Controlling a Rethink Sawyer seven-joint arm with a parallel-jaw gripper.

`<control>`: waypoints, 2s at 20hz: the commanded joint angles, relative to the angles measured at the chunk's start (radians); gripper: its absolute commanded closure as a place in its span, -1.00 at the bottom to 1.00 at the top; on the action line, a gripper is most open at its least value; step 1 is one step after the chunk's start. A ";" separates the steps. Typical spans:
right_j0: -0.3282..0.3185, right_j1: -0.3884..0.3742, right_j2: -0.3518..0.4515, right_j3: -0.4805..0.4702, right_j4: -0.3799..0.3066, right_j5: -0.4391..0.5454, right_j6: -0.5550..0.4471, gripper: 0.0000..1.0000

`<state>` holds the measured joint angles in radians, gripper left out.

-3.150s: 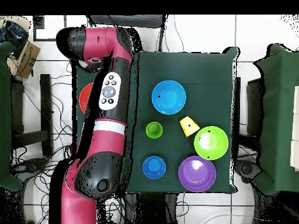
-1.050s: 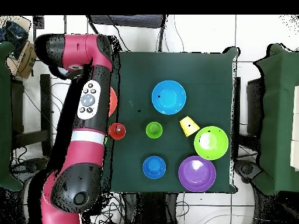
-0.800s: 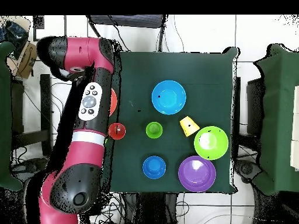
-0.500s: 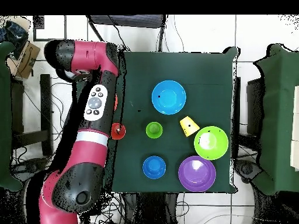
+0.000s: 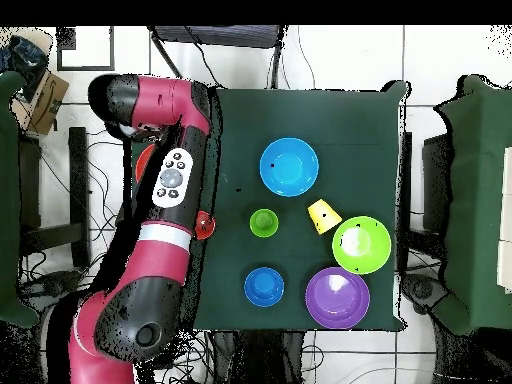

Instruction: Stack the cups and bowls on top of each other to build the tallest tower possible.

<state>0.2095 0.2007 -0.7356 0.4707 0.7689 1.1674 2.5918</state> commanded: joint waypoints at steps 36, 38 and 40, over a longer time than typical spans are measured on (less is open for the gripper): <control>0.010 -0.151 0.008 0.093 -0.130 0.196 -0.064 1.00; -0.010 -0.173 0.005 0.071 -0.144 0.254 -0.115 1.00; -0.027 -0.188 0.020 0.063 -0.155 0.295 -0.147 1.00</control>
<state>0.2152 0.1198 -0.7602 0.4804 0.7050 1.2892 2.5918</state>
